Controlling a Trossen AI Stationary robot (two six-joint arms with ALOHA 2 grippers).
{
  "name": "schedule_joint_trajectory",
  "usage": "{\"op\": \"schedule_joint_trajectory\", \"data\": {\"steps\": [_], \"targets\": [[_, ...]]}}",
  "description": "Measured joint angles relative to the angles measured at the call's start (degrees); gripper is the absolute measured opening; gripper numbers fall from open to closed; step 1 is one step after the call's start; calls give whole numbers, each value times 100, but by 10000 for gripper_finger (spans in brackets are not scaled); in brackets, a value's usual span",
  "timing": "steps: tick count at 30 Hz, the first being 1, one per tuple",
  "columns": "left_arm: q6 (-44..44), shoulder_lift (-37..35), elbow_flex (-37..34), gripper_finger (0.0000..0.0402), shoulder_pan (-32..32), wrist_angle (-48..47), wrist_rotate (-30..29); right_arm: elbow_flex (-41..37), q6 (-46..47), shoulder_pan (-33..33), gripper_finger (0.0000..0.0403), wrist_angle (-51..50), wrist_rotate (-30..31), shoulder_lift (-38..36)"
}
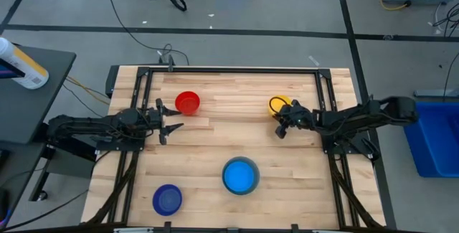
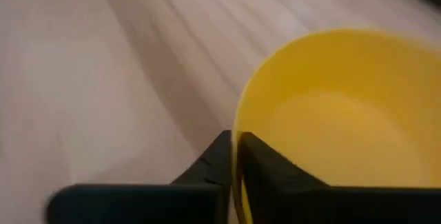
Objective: Nest bowls inside each other
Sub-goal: Stack the yellow bowl on top of the light blue bowl
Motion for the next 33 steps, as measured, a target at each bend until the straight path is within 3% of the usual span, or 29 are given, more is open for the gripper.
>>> {"op": "schedule_joint_trajectory", "data": {"steps": [10,19,28,33], "targets": [[-17,1,0,231,0,-13,-1,-15,-254,342,4,1281,-174,104],[-17,2,0,231,-2,-18,-2,22,-322,1111,4,2497,-212,102],[-20,2,2,231,-2,-20,-41,743,-470,2194,4,2429,33,111],[-20,2,0,231,-1,-20,-41,1292,-441,2763,4,2161,294,536]]}}
